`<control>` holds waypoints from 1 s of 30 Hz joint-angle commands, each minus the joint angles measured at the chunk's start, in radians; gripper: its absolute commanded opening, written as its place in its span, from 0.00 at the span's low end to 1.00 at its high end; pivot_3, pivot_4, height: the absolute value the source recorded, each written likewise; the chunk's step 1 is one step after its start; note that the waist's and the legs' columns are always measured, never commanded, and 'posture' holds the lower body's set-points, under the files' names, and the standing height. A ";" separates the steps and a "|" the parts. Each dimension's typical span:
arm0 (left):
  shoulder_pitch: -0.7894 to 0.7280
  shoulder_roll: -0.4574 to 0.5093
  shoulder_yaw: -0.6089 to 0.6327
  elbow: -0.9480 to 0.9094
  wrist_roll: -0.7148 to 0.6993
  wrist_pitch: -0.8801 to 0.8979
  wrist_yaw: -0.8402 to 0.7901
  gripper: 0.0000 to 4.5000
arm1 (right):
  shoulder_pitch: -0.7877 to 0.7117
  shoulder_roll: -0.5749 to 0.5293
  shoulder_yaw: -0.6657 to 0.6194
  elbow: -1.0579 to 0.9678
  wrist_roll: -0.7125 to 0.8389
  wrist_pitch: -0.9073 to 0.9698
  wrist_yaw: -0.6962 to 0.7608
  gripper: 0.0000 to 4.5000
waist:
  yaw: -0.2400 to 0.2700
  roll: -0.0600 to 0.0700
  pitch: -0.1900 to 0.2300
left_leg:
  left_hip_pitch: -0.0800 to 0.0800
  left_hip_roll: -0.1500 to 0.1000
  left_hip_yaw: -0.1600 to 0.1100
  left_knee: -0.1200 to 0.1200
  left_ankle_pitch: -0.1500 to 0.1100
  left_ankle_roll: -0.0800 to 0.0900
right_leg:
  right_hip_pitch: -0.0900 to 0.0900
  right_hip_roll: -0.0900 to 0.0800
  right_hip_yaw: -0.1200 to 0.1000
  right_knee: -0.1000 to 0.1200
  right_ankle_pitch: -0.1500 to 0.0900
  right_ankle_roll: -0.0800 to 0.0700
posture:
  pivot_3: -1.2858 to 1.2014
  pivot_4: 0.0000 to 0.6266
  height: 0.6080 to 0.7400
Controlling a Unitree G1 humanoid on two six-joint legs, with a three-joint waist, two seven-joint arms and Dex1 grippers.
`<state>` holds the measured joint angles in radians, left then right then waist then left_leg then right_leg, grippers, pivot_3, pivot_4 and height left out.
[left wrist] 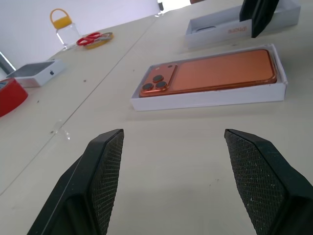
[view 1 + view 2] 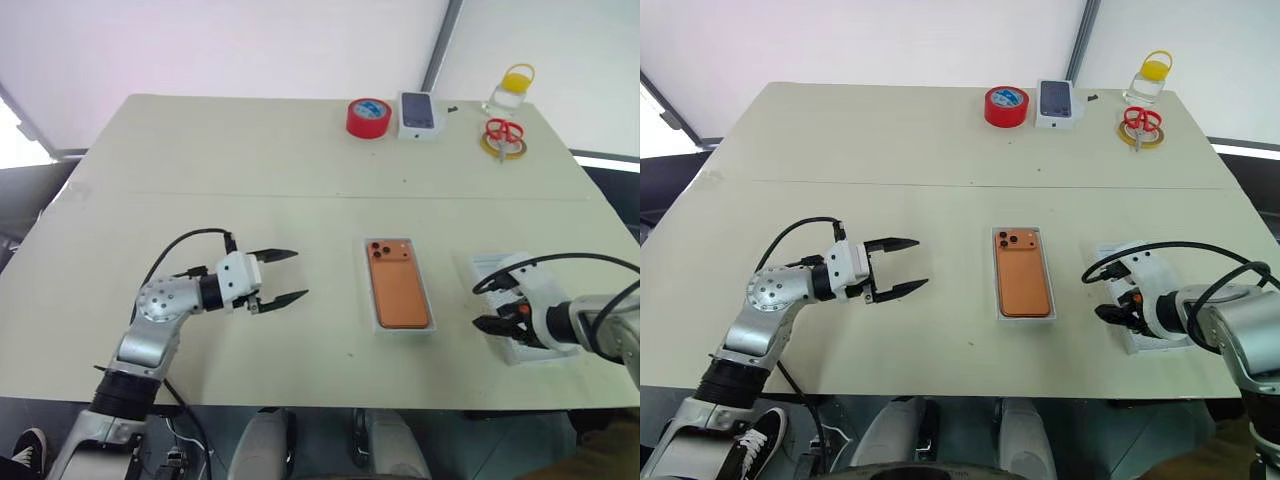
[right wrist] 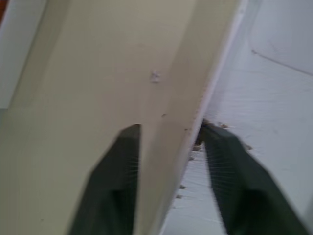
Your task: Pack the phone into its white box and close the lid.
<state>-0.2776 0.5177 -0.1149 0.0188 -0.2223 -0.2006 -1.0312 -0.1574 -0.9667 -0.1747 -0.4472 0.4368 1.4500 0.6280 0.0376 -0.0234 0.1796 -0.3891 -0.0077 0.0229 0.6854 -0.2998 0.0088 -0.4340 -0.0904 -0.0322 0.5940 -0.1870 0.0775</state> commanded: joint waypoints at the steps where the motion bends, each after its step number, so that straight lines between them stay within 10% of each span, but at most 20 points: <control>1: 0.001 -0.001 -0.006 -0.044 0.004 0.004 0.014 0.76 | -0.001 0.009 0.031 0.024 -0.006 -0.023 -0.020 0.01 | -0.001 -0.001 -0.001 | 0.000 0.000 0.000 0.000 0.000 0.000 | 0.000 0.000 0.000 0.000 0.000 0.000 | 0.52 0.24 0.99; 22: -0.074 -0.004 0.002 0.054 0.004 0.025 0.042 0.76 | -0.403 0.435 -0.205 0.092 0.079 -0.007 -0.147 0.01 | -0.025 -0.003 -0.002 | -0.001 0.003 0.000 -0.001 0.000 0.000 | -0.003 0.004 0.001 0.001 0.002 0.003 | 0.52 0.24 0.99; 30: -0.131 -0.042 0.007 0.082 -0.012 0.094 0.069 0.04 | -0.452 0.779 -0.328 -0.009 0.256 0.068 -0.204 0.00 | -0.027 -0.002 -0.002 | -0.001 0.003 -0.001 -0.002 0.000 0.000 | -0.004 0.004 0.001 0.003 0.003 0.003 | 0.52 0.24 0.99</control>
<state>-0.3959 0.4823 -0.1283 0.1148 -0.2272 -0.1088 -0.9772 -0.6195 -0.2075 -0.4801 -0.3994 0.6477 1.5045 0.4368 0.0108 -0.0251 0.1777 -0.3905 -0.0047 0.0217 0.6837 -0.2999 0.0090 -0.4377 -0.0867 -0.0317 0.5973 -0.1842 0.0806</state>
